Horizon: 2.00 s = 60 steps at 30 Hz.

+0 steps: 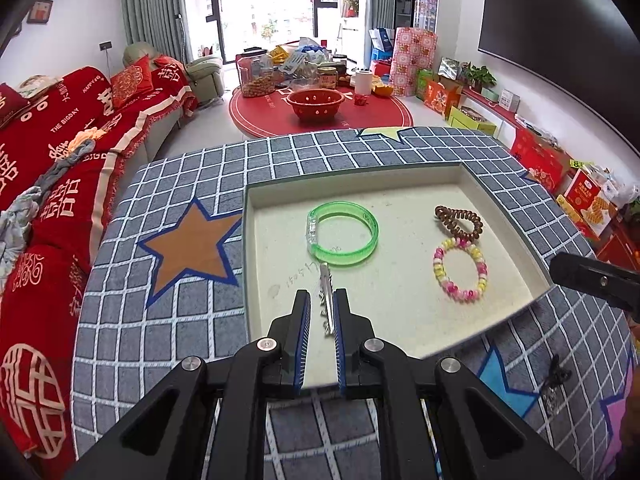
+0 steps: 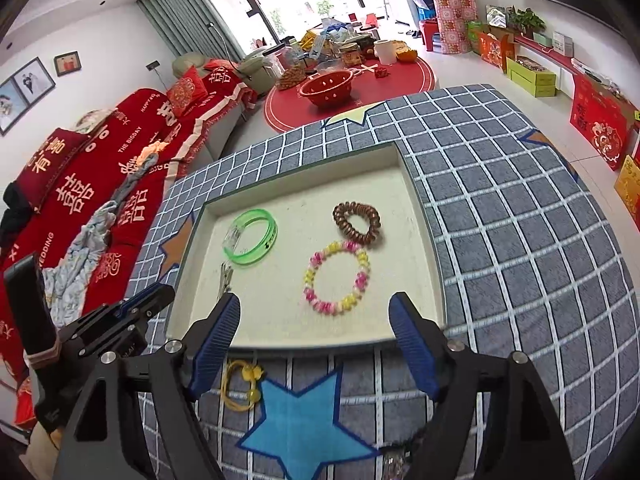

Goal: Organize jewelry
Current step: 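Withdraw both tools and move them toward the heart pendant and black clip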

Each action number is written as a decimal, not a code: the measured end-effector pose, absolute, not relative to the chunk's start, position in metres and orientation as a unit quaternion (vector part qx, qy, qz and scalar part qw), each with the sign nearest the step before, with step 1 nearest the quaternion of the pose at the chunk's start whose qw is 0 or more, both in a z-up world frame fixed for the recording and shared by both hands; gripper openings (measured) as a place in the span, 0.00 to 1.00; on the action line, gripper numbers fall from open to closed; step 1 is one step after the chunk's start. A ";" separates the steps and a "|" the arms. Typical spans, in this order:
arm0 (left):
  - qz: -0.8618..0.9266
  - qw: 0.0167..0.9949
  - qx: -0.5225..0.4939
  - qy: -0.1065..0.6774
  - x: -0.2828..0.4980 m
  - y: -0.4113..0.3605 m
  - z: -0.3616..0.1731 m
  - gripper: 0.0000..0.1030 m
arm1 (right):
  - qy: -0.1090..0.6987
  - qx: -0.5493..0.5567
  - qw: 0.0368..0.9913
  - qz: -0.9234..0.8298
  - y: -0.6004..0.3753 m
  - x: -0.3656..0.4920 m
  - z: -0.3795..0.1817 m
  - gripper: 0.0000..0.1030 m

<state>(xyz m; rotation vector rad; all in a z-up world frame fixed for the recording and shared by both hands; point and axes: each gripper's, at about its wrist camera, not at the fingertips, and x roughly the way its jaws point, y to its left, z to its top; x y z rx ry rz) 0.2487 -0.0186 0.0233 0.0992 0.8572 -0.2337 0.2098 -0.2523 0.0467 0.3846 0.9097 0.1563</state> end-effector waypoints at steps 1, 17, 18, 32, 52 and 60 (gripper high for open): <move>-0.113 0.902 0.044 0.415 0.244 -0.014 0.024 0.24 | 0.437 0.185 0.877 0.076 -0.252 0.204 0.047 0.77; -0.081 0.911 0.031 0.403 0.168 0.015 0.008 1.00 | 0.434 0.193 0.878 0.063 -0.266 0.132 0.046 0.90; -0.081 0.911 0.032 0.403 0.164 0.015 0.006 1.00 | 0.433 0.194 0.878 0.060 -0.268 0.127 0.046 0.90; -0.093 0.884 0.016 0.458 0.125 0.017 -0.030 1.00 | 0.449 0.180 0.874 0.043 -0.267 0.092 0.021 1.00; -0.071 0.872 0.004 0.484 0.125 0.011 -0.048 1.00 | 0.496 0.168 0.852 0.010 -0.272 0.084 -0.027 1.00; -0.073 0.868 0.017 0.490 0.132 0.001 -0.054 1.00 | 0.512 0.144 0.847 0.012 -0.270 0.105 -0.030 1.00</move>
